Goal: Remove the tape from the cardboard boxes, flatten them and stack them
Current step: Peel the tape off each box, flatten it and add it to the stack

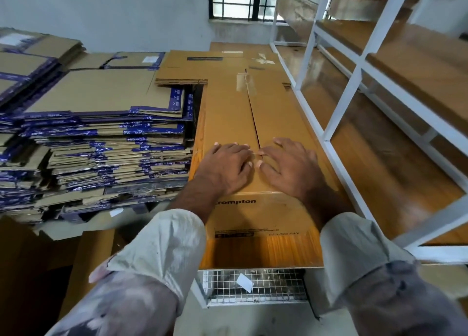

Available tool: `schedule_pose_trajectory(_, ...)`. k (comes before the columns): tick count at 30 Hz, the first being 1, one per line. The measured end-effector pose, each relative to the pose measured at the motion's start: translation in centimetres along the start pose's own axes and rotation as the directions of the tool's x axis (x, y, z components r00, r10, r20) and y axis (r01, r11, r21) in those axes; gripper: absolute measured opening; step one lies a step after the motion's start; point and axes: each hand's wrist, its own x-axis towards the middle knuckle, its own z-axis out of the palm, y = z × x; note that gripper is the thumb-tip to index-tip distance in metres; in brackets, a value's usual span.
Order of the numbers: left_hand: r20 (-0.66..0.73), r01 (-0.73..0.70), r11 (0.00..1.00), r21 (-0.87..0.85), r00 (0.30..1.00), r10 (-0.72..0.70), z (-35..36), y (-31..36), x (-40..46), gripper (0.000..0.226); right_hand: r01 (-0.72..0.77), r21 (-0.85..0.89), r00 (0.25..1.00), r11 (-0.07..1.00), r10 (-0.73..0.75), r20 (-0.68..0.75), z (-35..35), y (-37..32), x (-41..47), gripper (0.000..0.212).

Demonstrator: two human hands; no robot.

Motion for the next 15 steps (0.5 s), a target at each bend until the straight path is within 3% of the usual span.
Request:
schedule_pose_trajectory(6,-0.003,-0.004,1.000,0.015,1.000,0.004,0.0,0.1,0.0,0.051,0.008,0.027,1.000,1.000,-0.008,-0.022,-0.1,-0.2,-0.1,0.044)
schedule_pose_trajectory(10,-0.036,-0.022,0.999,0.049,0.999,0.024,0.2,0.1,0.0,0.051,-0.003,0.095,1.000,0.996,0.004,-0.011,-0.6,0.0,0.1,0.026)
schedule_pose_trajectory(15,-0.208,-0.010,0.990,0.140,0.977,0.039,0.3,0.9,-1.1,0.045,-0.128,0.168,0.992,0.977,0.126,0.024,-1.7,-1.3,1.5,0.006)
